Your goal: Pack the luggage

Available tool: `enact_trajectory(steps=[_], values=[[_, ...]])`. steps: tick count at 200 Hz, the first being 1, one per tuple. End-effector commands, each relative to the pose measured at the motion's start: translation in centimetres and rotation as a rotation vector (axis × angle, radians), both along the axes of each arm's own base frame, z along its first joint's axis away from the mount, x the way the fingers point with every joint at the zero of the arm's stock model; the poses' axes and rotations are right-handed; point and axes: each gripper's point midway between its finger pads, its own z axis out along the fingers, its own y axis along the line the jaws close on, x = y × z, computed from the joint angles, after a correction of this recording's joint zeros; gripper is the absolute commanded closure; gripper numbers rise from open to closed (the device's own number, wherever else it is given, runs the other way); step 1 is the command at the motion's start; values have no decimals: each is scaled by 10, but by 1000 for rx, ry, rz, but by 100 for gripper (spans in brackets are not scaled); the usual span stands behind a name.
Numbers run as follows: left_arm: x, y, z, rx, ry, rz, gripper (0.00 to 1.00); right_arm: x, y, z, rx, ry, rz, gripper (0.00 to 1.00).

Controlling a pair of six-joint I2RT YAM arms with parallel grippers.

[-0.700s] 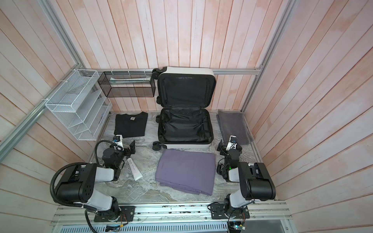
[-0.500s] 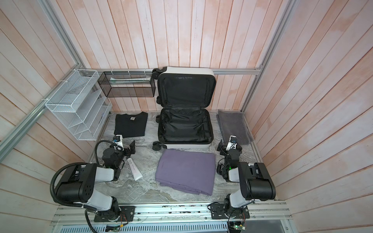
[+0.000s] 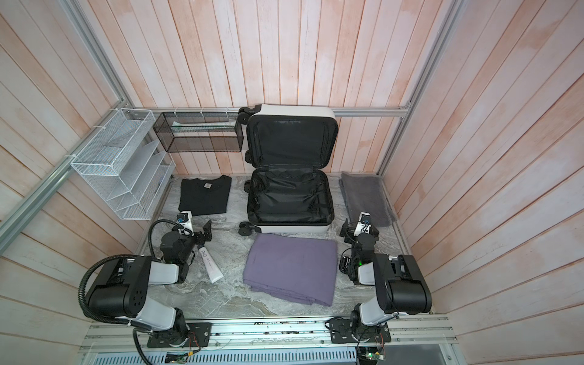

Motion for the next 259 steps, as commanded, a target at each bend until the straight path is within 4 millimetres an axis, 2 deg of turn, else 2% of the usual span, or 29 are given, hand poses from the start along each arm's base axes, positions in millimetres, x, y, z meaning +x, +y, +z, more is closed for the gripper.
enact_trajectory(steps=[1,92,121,135,149,172,199,219,243,259], values=[[1,0,10,1,-38,1,0,1,-1,8,-1,-24,-7,2],[2,0,9,1,-31,3,0,1,0,8,-2,-26,-6,2],[2,2,15,3,-54,12,0,1,-2,9,1,-29,-9,2],[5,3,23,6,-38,25,0,-2,-14,24,5,-75,-93,2],[10,8,27,2,-5,53,0,6,-29,23,39,1,-186,2],[12,12,36,-1,6,78,0,19,-36,28,56,75,-231,2],[15,8,49,-35,41,80,0,17,-54,32,256,125,-389,2],[12,-6,67,-82,18,60,0,19,-46,36,360,185,-358,2],[9,-32,94,-152,-2,3,0,14,-25,40,453,258,-276,2],[8,-44,102,-219,43,-6,0,10,-8,42,479,304,-185,2]])
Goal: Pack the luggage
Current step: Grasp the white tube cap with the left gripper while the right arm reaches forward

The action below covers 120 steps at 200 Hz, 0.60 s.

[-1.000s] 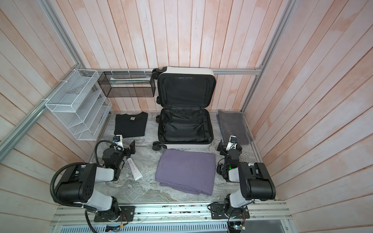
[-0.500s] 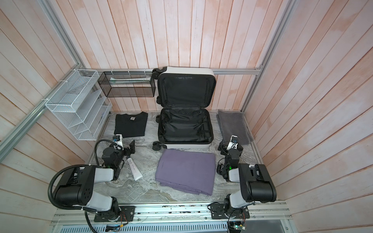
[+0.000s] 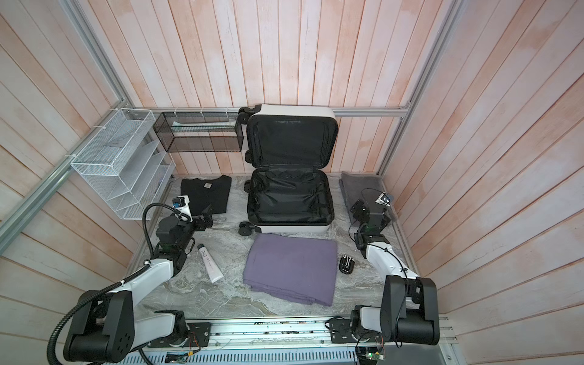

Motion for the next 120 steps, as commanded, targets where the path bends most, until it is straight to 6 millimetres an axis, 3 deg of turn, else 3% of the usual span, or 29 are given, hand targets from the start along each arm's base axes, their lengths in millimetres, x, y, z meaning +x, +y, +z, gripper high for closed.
enact_trajectory(steps=[1,27,48,68,94,120], values=[[-1,-14,13,-113,67,-3,0,-19,28,-23,141,145,111,2],[0,-14,16,-226,209,65,0,-29,50,-18,137,201,253,8],[-6,-3,3,-282,346,169,0,-42,54,-14,136,230,279,8],[-19,8,-14,-320,452,275,0,-48,79,-5,158,243,389,12],[-33,14,-36,-335,561,346,0,-50,135,5,128,276,520,13],[-45,11,-61,-360,668,359,0,-53,217,10,115,304,695,15]])
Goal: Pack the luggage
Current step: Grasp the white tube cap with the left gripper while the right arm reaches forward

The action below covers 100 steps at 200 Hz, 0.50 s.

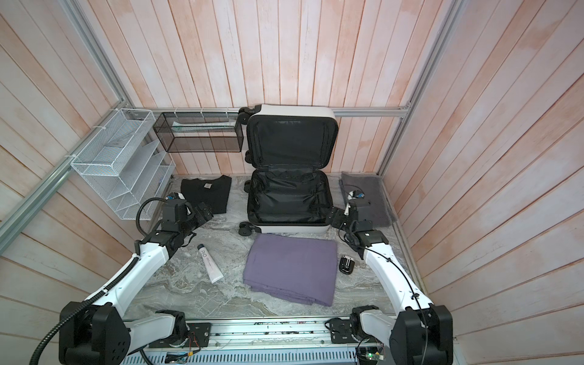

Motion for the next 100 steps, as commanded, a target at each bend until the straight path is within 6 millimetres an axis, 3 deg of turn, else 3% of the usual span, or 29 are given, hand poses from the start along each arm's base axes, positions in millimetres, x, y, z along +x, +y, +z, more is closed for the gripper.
enact_trajectory(steps=[1,28,47,72,100], values=[[-23,5,-32,-35,171,70,0,-11,63,-5,-5,66,148,15],[-38,10,-48,-38,253,110,0,-26,156,-10,-38,85,355,17],[-48,12,-60,-54,291,131,0,-38,206,-23,-69,108,469,18],[-61,14,-82,-80,345,162,0,-55,259,-37,-76,124,593,19],[-72,15,-104,-95,404,191,0,-66,293,-51,-95,139,672,19]])
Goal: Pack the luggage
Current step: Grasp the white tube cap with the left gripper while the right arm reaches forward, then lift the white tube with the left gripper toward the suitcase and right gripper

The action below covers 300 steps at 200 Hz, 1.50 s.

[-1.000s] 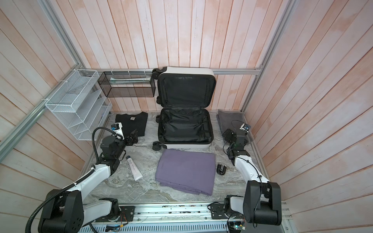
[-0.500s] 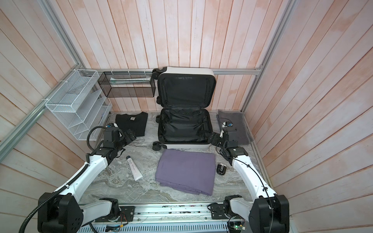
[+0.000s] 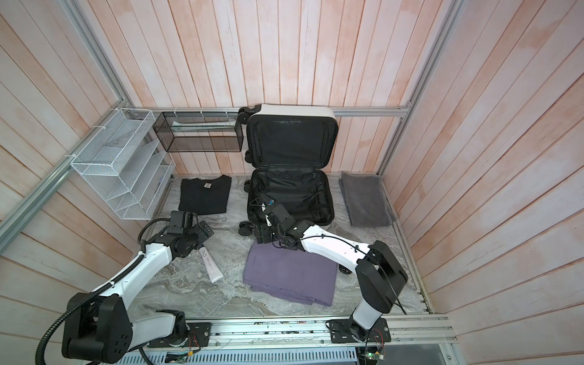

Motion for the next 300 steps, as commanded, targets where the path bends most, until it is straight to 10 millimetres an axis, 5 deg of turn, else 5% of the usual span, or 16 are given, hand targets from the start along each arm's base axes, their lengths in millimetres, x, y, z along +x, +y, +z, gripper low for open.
enact_trajectory(steps=[1,40,112,192,242,300], values=[[-16,6,-23,-11,82,61,0,-5,24,2,2,-9,57,19],[-25,10,-46,2,144,88,1,-12,41,-11,4,3,94,19],[-25,17,-64,44,195,124,10,-13,40,-11,-3,-24,113,19],[-20,20,-76,95,245,94,40,-16,40,-12,27,-29,115,19],[-16,16,-70,77,228,87,70,-18,39,-12,25,-36,136,19],[-3,4,-34,0,126,76,75,-23,49,-8,46,-34,205,19]])
